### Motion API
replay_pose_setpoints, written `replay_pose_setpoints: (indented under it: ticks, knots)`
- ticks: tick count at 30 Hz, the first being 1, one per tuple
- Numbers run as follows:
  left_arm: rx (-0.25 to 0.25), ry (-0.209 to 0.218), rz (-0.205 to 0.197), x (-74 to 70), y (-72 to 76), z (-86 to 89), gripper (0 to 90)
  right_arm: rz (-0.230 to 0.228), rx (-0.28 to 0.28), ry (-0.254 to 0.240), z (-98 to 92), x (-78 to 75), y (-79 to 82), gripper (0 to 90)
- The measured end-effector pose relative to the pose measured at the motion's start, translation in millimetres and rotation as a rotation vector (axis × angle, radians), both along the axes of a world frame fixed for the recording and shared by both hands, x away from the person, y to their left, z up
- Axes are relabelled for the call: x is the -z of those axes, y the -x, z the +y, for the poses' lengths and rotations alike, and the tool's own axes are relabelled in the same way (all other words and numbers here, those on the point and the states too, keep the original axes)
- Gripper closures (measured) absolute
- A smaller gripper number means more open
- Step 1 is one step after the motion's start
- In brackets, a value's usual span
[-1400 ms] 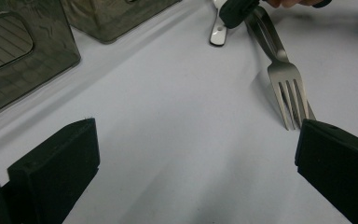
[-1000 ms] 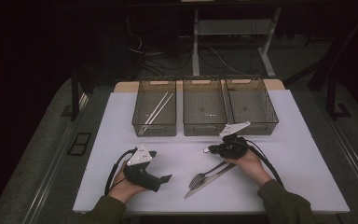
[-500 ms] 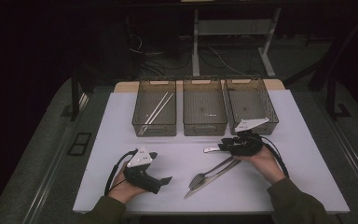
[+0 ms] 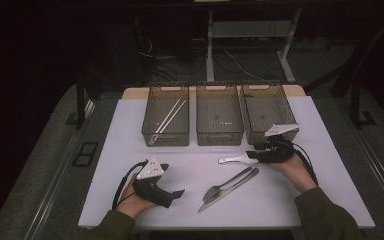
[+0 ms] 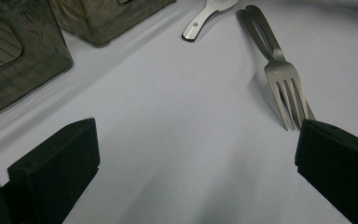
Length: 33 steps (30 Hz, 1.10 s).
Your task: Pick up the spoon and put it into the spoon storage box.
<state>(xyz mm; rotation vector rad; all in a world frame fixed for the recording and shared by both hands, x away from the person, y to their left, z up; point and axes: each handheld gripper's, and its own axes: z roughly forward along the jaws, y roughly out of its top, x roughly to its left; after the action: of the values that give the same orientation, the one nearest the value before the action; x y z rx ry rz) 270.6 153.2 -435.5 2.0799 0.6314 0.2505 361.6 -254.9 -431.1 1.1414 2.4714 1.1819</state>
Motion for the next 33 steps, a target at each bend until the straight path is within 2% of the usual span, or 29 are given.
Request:
replay_pose_setpoints:
  ticks: [13,25,29,33]
  knots:
    - [0.007,-0.005,0.004,0.3,0.1,-0.5,0.0,0.085,-0.007,0.024,-3.7,12.6,-3.6,47.1]
    - [0.013,-0.008,0.005,0.6,0.3,-1.2,0.0,0.088,-0.038,0.059,-2.9,14.3,-1.2,53.1]
    - [0.013,-0.008,0.006,0.6,0.3,-1.3,0.0,0.077,-0.057,0.084,-1.4,14.9,0.3,55.2]
    - [0.014,-0.009,0.004,0.5,0.5,-1.3,0.0,0.079,-0.077,0.093,-0.8,14.2,1.3,60.6]
